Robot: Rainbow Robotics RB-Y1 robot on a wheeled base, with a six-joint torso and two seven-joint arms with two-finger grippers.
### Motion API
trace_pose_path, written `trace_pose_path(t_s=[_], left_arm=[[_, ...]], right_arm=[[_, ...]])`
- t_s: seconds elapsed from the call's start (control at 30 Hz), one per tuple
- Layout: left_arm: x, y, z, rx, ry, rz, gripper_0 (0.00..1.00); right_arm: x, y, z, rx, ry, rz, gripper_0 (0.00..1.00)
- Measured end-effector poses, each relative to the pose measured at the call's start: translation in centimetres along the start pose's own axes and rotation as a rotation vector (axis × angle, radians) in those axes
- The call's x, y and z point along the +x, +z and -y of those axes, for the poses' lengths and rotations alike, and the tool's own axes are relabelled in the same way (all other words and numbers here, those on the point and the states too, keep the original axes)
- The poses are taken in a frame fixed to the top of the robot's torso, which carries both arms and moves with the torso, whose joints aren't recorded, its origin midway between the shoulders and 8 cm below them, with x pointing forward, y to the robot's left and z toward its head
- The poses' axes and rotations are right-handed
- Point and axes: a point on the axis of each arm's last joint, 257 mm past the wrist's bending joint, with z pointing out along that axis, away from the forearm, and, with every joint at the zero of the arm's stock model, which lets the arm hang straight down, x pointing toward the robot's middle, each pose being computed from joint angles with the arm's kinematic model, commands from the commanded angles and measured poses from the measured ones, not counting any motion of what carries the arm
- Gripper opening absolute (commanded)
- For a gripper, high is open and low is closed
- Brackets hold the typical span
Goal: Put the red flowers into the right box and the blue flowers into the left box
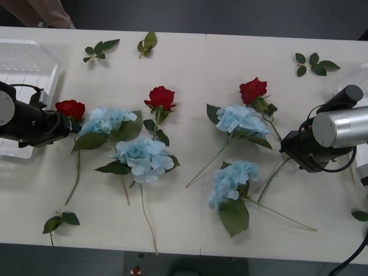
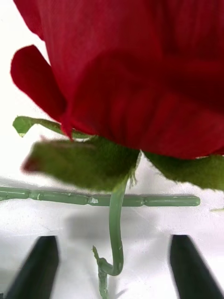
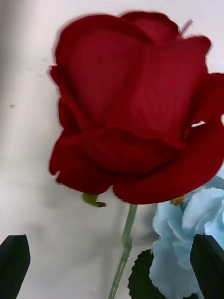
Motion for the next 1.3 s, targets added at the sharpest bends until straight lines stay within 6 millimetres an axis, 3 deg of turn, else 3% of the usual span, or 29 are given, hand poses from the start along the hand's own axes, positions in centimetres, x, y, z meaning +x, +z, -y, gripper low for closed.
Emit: trace_pose_path(t_s=[0.03, 0.5, 0.73, 0.77, 0.83, 0.87, 1.0, 1.2, 1.3], left_arm=[[0.1, 0.2, 0.1, -0.003, 0.009, -0.003, 1.0], [-0.2, 1.5, -0.8, -0.072, 0.043, -0.013, 1.0], [-1.1, 3.0, 1.5, -0.068, 0.055, -0.01, 1.0], [-1.2, 3.2, 1.7, -0.066, 0.064, -0.003, 0.97], [-1.1, 3.5, 1.9, -0.068, 0.079, 0.0, 0.8], [-0.9, 3.6, 1.9, -0.071, 0.083, -0.004, 0.75], [-0.6, 3.7, 1.8, -0.076, 0.088, -0.011, 0.74], [-0.8, 3.7, 1.5, -0.085, 0.096, -0.007, 0.56], [-0.8, 3.7, 1.5, -0.086, 0.096, -0.006, 0.44]], right_arm=[[-0.1, 0.1, -0.1, -0.004, 0.002, 0.003, 0.0], [-0.3, 0.5, 0.1, -0.005, 0.011, 0.006, 0.0], [-0.7, -1.4, -0.5, -0.006, -0.027, 0.023, 0.0], [-1.0, -1.9, -0.5, -0.004, -0.039, 0.033, 0.0], [-1.6, -3.0, -0.3, 0.008, -0.067, 0.054, 0.0], [-2.0, -3.5, -0.1, 0.015, -0.077, 0.064, 0.0], [-3.4, -6.2, 0.8, 0.037, -0.076, 0.089, 0.0], [-5.9, -10.0, 2.2, 0.032, -0.025, 0.112, 0.0], [-7.4, -11.8, 3.5, 0.036, -0.079, 0.117, 0.0]])
